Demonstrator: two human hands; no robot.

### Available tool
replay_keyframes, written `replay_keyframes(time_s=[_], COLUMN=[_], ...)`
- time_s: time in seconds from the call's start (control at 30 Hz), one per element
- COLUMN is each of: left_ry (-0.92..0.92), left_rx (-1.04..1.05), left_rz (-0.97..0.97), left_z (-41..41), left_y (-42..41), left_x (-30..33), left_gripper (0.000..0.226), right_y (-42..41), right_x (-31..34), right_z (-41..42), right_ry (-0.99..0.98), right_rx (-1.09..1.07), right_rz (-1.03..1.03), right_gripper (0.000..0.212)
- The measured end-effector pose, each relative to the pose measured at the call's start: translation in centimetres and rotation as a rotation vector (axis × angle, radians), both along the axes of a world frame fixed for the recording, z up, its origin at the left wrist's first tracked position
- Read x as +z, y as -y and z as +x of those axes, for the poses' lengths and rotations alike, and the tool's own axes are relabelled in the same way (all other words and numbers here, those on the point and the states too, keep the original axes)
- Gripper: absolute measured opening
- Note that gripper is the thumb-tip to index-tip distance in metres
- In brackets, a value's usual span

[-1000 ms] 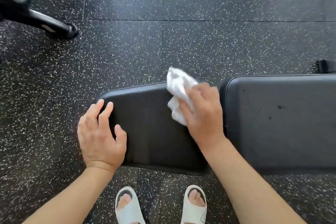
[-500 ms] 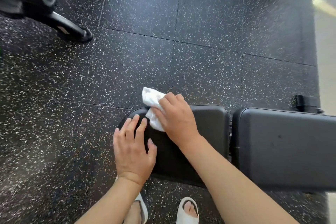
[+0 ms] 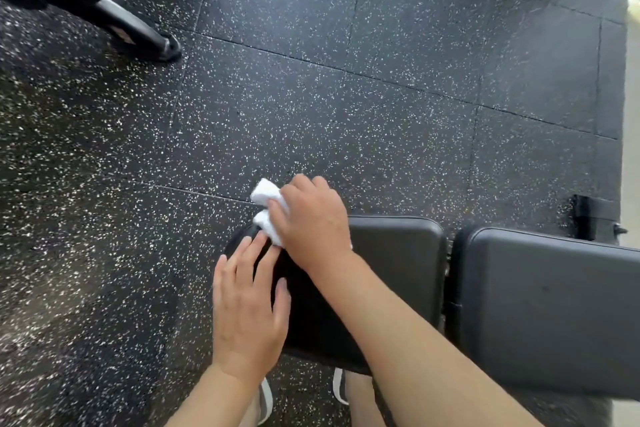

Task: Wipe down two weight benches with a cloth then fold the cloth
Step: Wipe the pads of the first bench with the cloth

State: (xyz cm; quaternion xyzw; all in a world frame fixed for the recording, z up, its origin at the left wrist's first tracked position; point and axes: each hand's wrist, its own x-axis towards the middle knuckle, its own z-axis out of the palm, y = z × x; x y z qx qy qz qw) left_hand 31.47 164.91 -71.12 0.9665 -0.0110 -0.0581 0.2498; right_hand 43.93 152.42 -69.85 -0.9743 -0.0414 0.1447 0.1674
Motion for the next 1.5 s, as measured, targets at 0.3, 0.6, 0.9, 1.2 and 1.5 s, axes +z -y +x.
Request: replay_keyframes(time_s=[0.3,0.6,0.9,1.2,1.5], left_ry=[-0.001,0.033,0.025,0.013,0.014], left_rx=[0.357,0.352,0.322,0.328,0.332], left_rz=[0.063,0.186,0.225,0.225,0.193], left_z=[0.9,0.2,0.4,0.5,0.3], left_y=[6.9,8.3,8.0,8.2,8.0], left_x=[-0.1,-1.7,-1.8,-1.7,-1.9], left_gripper=[0.054,0.065,0.066,0.068,0.066], right_y=[8.8,19.9,6.1,21.6,8.7], right_x=[-0.1,0.3,-0.9,0.4,-0.5], right_z=[0.5,-0.5,3.1,0.3,2.9], right_ry=[-0.082,-0.168,-0.217,-0.265,-0.201], right_rx=[0.103,-0.060,0.205,0.032,0.199], right_rz=[0.167,0.146,0.211,0.146,0.112], right_gripper=[0.039,0.037,0.038,0.029,0.039])
